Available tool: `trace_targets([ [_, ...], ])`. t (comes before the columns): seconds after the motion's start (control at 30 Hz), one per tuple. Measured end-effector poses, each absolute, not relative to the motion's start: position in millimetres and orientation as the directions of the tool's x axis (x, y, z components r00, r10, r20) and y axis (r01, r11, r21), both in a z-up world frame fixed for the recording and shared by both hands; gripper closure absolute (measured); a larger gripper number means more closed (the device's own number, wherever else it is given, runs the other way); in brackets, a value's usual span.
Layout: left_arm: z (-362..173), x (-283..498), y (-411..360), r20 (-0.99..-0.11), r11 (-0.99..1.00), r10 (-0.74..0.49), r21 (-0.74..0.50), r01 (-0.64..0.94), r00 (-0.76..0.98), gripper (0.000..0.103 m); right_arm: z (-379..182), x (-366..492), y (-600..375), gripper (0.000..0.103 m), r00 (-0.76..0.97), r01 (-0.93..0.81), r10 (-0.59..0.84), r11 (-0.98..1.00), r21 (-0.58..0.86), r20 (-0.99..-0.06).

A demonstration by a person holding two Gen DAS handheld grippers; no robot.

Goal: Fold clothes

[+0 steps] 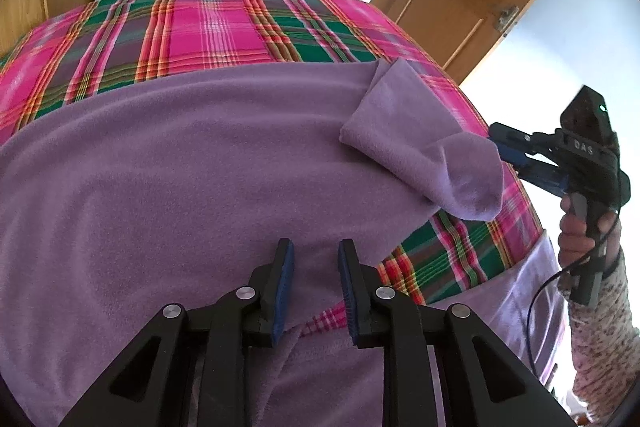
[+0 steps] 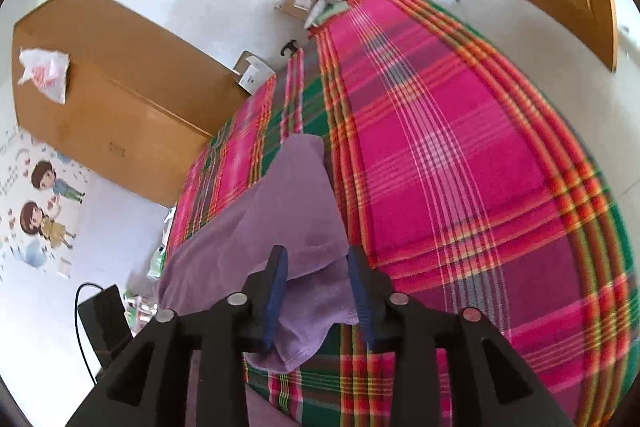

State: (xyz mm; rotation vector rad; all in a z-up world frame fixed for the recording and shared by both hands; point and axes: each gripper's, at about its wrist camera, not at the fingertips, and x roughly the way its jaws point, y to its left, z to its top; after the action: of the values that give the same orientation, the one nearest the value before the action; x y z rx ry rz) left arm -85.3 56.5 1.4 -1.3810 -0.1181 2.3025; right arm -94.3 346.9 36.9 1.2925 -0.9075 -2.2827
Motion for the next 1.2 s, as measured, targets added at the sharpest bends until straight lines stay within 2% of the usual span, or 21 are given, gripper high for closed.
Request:
trace_targets([
  [0.03, 2.2, -84.0, 58.8, -0.821, -0.9, 0.404, -0.276, -0.338, -0.404, 0.078, 34.6, -97.8, 346.6, 0.061, -0.508, -0.005, -0.595, -0.721, 0.693, -0.623],
  [0.17, 2.9, -80.1, 63.8, -0.831, -0.919, 0.339, -0.192, -0.345, -0.44, 0.078, 25.6, -111.1, 341.9, 0.06, -0.48, -0.031, -0.593, -0.725, 0.688, -0.647],
  [0.23, 0.9, -80.3, 63.7, -0.833, -0.919, 0.338, -0.192, -0.346, -0.437, 0.078, 21.6, -116.8, 338.7, 0.061, -0.469, -0.043, -0.586, -0.732, 0.68, -0.661],
  [0.33, -0.4, -80.8, 62.1, -0.835, -0.92, 0.336, -0.191, -0.343, -0.436, 0.078, 22.1, -117.3, 335.5, 0.079, -0.494, -0.042, -0.566, -0.743, 0.668, -0.66],
  [0.47, -1.8, -81.8, 62.8, -0.838, -0.922, 0.326, -0.18, -0.342, -0.438, 0.078, 24.7, -114.1, 331.9, 0.088, -0.519, -0.021, -0.537, -0.77, 0.638, -0.665],
  [0.7, -4.2, -85.4, 66.3, -0.841, -0.924, 0.316, -0.168, -0.344, -0.439, 0.078, 46.2, -101.3, 333.7, 0.095, -0.607, 0.031, -0.468, -0.821, 0.57, -0.642],
  [1.2, -3.1, -89.9, 65.3, -0.842, -0.922, 0.32, -0.172, -0.347, -0.435, 0.078, 73.6, -82.2, 403.8, 0.096, -0.762, -0.134, -0.202, -0.88, 0.456, -0.615],
])
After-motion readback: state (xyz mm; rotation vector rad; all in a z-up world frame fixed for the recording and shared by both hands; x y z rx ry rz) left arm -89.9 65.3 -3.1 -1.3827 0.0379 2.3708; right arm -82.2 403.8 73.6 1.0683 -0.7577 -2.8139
